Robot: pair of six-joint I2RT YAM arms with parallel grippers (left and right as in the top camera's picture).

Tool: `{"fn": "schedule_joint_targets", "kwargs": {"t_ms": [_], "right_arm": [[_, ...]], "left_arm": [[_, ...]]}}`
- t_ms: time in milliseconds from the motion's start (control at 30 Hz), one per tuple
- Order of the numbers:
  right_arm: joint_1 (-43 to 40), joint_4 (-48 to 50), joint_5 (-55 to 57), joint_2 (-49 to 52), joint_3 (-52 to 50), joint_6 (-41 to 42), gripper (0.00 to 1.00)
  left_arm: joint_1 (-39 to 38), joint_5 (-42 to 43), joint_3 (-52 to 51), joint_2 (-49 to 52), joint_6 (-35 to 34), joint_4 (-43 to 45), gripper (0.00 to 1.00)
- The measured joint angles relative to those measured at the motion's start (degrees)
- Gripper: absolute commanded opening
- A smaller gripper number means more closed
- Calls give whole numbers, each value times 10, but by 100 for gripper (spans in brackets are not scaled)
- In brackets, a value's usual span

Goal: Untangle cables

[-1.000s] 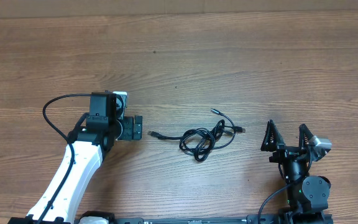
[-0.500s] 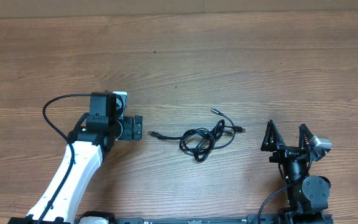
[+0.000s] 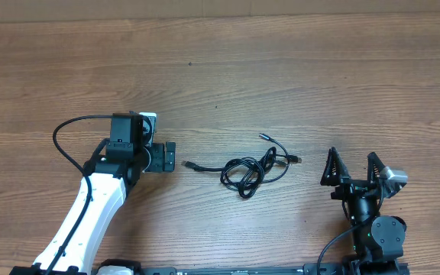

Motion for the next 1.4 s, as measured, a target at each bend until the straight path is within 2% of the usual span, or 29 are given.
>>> {"fn": "schedule_joint_targets", "kwargs": {"t_ms": [1400], "right_arm": [[0,0,0,0,0,0,100]], "left_arm": [[0,49,0,0,-2,11,100]]}}
